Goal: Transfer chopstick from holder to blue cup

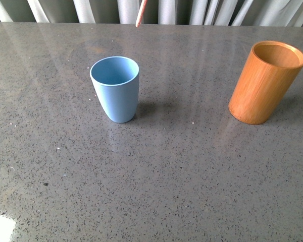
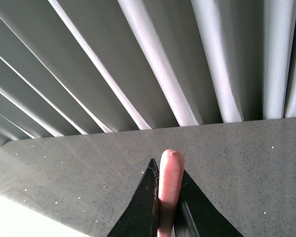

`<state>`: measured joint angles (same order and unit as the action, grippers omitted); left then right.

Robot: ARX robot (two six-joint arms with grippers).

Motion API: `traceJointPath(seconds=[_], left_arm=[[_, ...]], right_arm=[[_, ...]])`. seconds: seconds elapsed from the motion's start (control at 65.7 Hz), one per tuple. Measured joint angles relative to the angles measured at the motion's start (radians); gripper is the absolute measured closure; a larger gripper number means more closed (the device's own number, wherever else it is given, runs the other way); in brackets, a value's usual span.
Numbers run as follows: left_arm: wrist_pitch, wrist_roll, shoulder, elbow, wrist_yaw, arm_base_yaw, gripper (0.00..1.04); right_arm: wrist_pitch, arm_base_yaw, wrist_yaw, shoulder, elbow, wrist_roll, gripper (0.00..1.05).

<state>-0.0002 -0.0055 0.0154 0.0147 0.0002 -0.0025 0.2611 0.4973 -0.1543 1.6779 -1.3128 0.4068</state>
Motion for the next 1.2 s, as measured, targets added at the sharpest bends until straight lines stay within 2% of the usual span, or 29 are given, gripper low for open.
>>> traceJointPath(seconds=[0.289,0.7,1.203], left_arm=[[0.000,0.000,0.000,0.000,0.000,0.000,0.09],[0.000,0.000,0.000,0.000,0.000,0.000,0.09],[0.000,0.000,0.000,0.000,0.000,0.000,0.09]], right_arm=[[0.013,0.051,-0.027,0.078,-0.025,-0.004,1.02],[0.020,0.081,-0.050,0.211,-0.070,-0.011,1.02],[0.064,0.111,-0.079,0.308,-0.032,-0.051,1.02]])
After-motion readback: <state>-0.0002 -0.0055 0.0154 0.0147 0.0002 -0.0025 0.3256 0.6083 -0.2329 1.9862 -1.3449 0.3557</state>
